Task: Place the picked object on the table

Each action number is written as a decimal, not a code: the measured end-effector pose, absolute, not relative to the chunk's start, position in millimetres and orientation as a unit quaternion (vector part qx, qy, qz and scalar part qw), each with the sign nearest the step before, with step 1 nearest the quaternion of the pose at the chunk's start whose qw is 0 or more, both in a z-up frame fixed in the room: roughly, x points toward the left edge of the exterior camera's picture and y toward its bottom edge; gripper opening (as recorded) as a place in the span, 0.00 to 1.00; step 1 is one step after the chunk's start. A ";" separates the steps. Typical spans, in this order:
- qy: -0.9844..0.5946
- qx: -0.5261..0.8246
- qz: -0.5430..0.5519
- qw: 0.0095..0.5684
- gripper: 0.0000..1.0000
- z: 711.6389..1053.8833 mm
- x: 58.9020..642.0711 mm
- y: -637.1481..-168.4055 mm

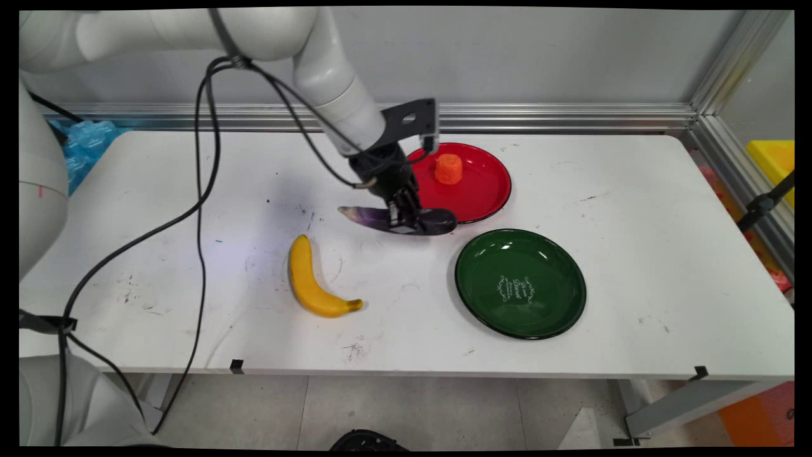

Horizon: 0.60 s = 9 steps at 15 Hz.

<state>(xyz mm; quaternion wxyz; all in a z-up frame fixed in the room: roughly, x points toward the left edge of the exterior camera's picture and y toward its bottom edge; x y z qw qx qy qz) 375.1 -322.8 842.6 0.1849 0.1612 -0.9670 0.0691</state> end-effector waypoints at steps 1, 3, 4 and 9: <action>-0.967 0.159 0.070 0.184 0.00 837.8 379.7 -317.1; -0.968 0.157 0.069 0.183 0.00 827.6 387.2 -307.5; -0.968 0.156 0.069 0.183 0.00 822.8 389.8 -304.6; -0.967 0.157 0.073 0.187 0.00 798.5 398.8 -297.9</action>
